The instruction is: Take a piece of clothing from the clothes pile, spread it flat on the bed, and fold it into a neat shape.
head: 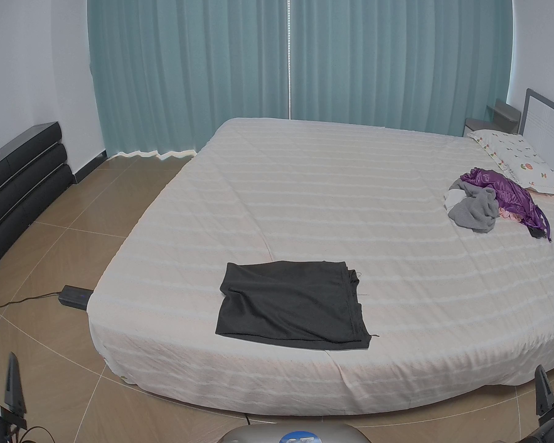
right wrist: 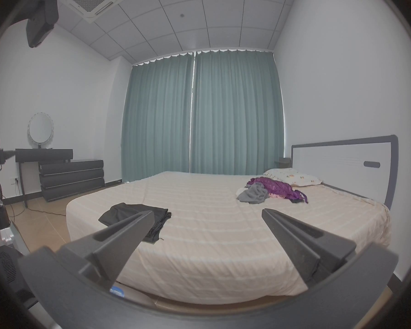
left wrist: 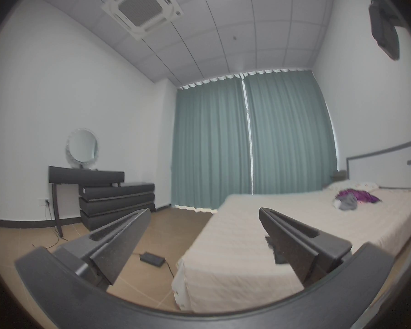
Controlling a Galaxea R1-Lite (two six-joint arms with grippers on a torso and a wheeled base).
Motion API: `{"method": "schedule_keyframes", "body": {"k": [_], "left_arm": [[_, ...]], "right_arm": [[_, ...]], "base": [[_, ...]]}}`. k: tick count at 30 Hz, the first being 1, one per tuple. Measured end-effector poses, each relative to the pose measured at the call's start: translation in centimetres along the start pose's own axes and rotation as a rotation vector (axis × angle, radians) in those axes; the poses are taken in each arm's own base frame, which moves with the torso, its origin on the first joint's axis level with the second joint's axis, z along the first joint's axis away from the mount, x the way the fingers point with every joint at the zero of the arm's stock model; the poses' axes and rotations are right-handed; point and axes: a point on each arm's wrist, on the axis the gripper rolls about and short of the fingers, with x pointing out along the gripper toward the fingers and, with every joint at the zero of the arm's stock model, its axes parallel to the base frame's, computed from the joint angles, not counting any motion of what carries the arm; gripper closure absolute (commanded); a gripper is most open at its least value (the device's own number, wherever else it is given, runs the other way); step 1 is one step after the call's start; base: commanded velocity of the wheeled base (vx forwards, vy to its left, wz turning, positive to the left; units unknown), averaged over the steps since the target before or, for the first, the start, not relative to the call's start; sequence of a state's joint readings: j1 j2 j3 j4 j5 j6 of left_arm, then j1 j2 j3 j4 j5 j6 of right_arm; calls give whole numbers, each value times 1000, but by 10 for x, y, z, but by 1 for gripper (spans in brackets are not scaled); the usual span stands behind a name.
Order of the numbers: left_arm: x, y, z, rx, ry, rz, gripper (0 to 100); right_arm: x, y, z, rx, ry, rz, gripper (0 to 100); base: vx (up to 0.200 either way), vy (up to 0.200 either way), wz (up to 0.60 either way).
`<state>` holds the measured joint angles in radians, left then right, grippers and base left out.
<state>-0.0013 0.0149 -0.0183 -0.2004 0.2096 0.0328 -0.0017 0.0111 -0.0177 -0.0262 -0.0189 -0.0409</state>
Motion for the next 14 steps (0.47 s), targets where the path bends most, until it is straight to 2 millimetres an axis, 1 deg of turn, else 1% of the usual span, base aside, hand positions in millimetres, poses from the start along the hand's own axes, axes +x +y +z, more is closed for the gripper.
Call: {"method": "schedule_keyframes", "body": {"k": [4,8,14], "left_arm": [[-1,-2,-13,19,113,-80,0],[-3,-4,-19,11,175,-185,0],[-3,-5,-21,3,196,-206,0]], "right_arm": [[0,0,-3,5,25,5,0],[0,0,-3,9,30,9,0],[0,0,-3,20,31,9,0]], "base": [[0,0,0],[0,0,0],[0,0,0]]}}
